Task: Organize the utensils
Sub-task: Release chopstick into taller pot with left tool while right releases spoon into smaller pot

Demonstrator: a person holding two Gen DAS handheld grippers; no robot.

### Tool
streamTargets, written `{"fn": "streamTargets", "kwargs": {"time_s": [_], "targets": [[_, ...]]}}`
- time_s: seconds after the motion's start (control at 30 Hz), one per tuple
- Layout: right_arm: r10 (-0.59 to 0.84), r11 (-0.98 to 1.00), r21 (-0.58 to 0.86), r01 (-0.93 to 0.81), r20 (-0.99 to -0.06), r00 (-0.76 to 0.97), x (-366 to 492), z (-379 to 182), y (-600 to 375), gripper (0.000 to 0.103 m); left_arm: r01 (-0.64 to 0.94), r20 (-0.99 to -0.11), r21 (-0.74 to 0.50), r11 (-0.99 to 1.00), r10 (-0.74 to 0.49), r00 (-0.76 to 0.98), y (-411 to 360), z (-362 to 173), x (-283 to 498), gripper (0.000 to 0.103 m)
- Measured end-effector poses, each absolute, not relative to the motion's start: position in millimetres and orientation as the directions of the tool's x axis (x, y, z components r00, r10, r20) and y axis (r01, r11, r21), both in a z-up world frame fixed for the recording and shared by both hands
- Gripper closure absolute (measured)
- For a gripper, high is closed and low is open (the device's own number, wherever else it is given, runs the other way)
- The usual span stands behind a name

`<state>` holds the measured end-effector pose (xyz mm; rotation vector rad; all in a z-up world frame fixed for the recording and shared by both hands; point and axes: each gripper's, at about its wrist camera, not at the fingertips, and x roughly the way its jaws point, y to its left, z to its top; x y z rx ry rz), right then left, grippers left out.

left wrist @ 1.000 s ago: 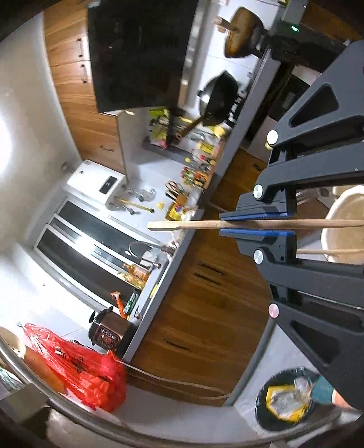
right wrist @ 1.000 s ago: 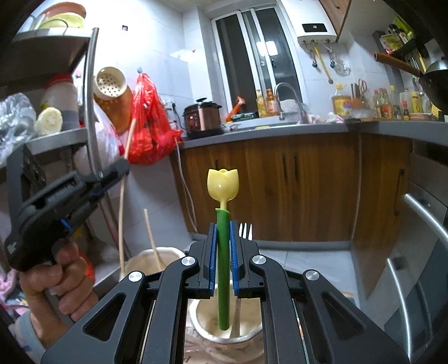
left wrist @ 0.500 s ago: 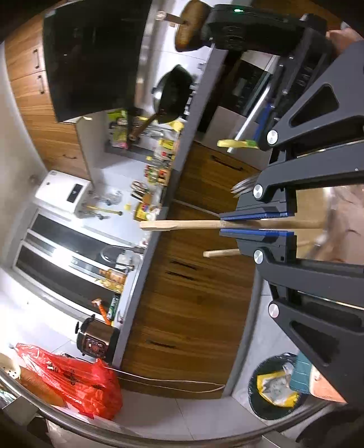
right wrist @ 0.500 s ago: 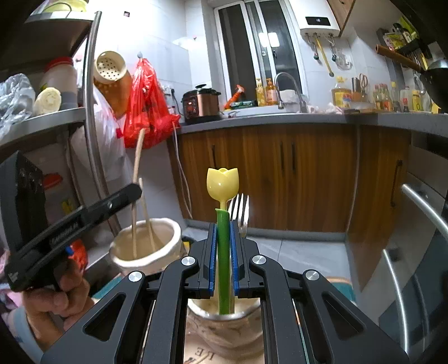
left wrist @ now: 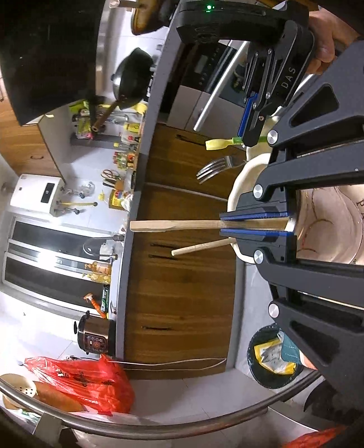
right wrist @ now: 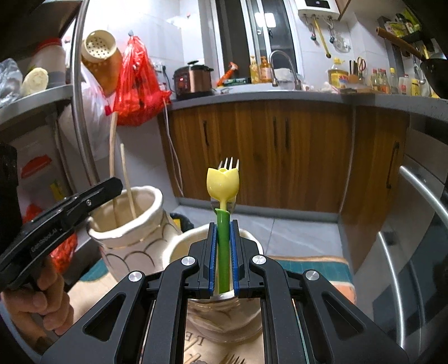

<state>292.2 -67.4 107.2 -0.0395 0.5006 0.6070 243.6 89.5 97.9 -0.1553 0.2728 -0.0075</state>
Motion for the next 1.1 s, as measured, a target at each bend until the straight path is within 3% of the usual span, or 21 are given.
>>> {"fn": "streamTargets", "kwargs": {"time_s": [0.27, 0.43, 0.57, 0.7, 0.83, 1.1], "targets": [[0.526, 0.830, 0.111, -0.547, -0.483, 0.700, 297, 103, -65, 0.093, -0.033, -0.296, -0.127, 0.991, -0.006, 0.955, 90, 97, 246, 0.097], [0.525, 0.830, 0.106, -0.548, -0.483, 0.701, 297, 103, -64, 0.084, -0.027, -0.289, -0.123, 0.992, -0.010, 0.957, 89, 100, 241, 0.090], [0.525, 0.831, 0.103, -0.546, -0.467, 0.711, 291, 106, -71, 0.084, -0.019, -0.262, -0.125, 0.992, -0.015, 0.965, 90, 107, 230, 0.078], [0.530, 0.831, 0.099, -0.547, -0.436, 0.727, 277, 111, -83, 0.083, -0.012, -0.230, -0.140, 0.990, -0.020, 0.973, 95, 113, 214, 0.048], [0.531, 0.834, 0.099, -0.544, -0.417, 0.738, 259, 111, -100, 0.083, -0.024, -0.227, -0.135, 0.991, -0.008, 0.974, 101, 112, 197, 0.047], [0.517, 0.843, 0.118, -0.525, -0.444, 0.731, 237, 100, -126, 0.083, -0.055, -0.302, -0.185, 0.981, -0.004, 0.953, 125, 91, 160, 0.047]]}}
